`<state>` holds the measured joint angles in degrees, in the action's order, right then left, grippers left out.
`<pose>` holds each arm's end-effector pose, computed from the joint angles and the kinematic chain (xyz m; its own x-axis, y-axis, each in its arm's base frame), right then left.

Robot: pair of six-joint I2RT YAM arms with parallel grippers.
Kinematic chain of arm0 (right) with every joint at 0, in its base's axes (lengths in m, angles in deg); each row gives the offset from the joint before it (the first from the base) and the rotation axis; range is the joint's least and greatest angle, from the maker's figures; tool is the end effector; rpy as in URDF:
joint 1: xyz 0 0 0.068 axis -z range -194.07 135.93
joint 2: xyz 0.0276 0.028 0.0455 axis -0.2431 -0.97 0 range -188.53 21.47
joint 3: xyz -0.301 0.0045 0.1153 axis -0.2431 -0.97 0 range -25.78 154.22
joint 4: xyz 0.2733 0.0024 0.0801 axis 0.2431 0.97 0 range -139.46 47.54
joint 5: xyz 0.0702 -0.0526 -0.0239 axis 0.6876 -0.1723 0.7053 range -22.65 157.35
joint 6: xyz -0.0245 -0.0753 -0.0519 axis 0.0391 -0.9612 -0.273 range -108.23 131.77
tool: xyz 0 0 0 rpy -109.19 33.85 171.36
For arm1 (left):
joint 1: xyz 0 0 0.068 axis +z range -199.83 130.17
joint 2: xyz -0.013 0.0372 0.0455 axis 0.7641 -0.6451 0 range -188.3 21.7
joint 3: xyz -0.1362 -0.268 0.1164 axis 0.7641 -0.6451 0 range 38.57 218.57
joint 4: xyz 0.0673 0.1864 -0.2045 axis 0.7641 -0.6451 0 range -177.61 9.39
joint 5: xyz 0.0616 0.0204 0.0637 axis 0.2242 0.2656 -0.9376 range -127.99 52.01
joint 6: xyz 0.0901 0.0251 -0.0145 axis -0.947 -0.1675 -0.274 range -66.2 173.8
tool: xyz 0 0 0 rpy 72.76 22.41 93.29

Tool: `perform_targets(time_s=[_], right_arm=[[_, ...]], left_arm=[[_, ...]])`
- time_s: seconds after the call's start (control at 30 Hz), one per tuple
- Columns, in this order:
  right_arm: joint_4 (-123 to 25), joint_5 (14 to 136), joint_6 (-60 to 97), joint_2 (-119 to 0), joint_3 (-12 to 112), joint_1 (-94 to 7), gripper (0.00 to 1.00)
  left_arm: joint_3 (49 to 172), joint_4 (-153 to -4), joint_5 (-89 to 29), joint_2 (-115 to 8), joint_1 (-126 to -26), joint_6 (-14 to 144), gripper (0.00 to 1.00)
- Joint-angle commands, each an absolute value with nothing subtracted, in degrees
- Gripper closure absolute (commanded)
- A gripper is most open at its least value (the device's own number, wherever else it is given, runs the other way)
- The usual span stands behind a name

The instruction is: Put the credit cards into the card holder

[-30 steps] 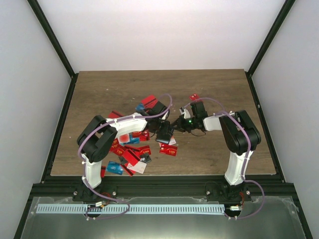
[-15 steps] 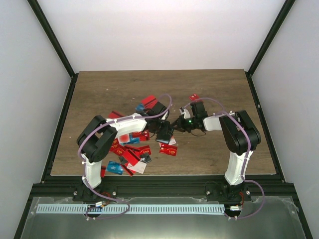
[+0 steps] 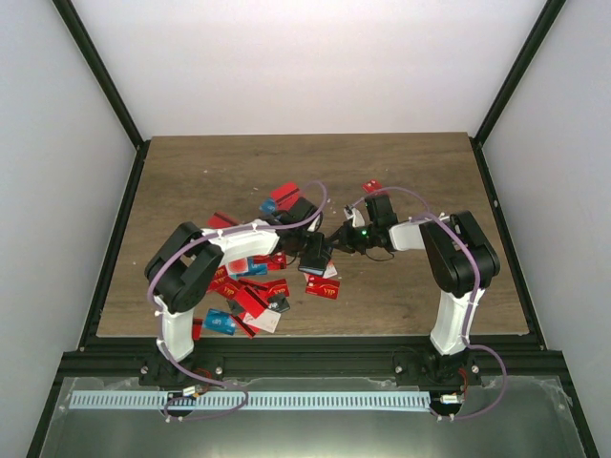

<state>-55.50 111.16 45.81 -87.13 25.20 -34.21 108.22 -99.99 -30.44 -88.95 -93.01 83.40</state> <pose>0.3552 0.1932 0.1099 -0.9747 0.0728 -0.2115 -0.1289 0.5897 0.7973 0.3223 -0.3178 0.1384 -0.9097 0.1821 -0.3732 0.3179 0.8837 -0.3435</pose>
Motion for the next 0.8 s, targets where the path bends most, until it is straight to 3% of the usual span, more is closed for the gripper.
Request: perform_targets(time_s=[0.0, 0.77], right_arm=[[-51.4, 108.1, 44.6, -89.4, 25.6, -34.9, 0.99], [-50.2, 107.5, 44.8, -89.2, 26.2, -35.0, 0.99]], left_arm=[[103.2, -113.1, -33.4, -92.7, -93.3, 84.1, 0.96], [95.6, -120.9, -30.5, -96.3, -91.7, 84.2, 0.96]])
